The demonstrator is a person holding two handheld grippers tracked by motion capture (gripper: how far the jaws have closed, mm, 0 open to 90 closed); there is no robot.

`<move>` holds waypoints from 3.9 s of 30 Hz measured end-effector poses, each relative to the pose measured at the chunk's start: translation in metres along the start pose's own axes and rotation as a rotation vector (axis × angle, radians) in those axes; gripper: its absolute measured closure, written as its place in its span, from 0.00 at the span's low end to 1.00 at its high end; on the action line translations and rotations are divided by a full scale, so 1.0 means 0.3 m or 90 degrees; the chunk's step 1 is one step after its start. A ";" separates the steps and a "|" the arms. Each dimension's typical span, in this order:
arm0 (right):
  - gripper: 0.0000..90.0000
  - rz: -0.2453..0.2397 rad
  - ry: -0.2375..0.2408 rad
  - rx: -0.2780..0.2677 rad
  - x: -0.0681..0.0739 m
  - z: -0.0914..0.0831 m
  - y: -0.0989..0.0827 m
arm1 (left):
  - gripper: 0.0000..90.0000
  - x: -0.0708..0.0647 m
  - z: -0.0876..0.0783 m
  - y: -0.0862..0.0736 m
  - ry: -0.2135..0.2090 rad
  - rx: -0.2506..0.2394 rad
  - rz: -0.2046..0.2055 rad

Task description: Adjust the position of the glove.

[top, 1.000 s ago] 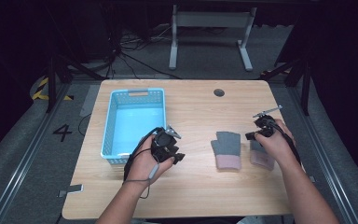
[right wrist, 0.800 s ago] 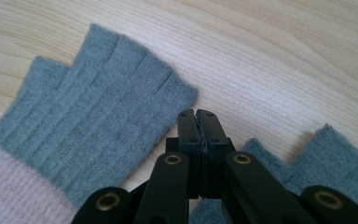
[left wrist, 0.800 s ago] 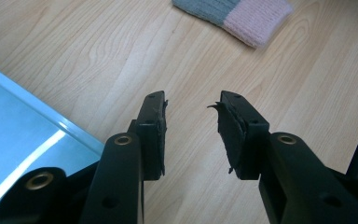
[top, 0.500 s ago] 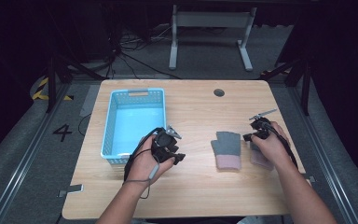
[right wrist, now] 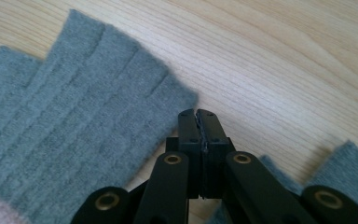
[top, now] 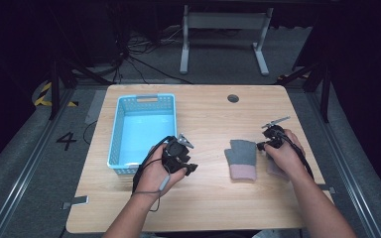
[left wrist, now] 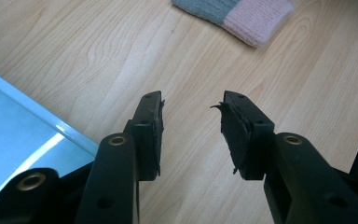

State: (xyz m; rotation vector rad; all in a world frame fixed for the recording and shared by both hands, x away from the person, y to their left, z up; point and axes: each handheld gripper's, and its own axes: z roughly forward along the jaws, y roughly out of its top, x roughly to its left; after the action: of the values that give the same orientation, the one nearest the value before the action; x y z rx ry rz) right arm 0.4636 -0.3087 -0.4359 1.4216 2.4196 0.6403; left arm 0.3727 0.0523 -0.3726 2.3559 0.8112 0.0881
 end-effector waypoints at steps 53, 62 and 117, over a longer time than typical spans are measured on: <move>0.71 -0.067 0.107 -0.066 0.230 -0.148 0.057 | 0.65 0.013 -0.007 0.026 -0.008 -0.006 -0.002; 0.65 -0.095 0.124 -0.007 0.287 -0.073 0.042 | 0.64 0.013 -0.004 0.028 -0.010 -0.008 -0.001; 0.93 -0.363 0.205 0.035 0.357 -0.165 -0.027 | 0.62 -0.004 0.013 0.057 -0.023 -0.005 0.019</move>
State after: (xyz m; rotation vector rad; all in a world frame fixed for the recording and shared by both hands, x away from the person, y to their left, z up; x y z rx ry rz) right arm 0.3838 -0.2304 -0.3973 0.6078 2.9167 0.6941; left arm 0.3817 0.0391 -0.3654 2.3555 0.7571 0.0601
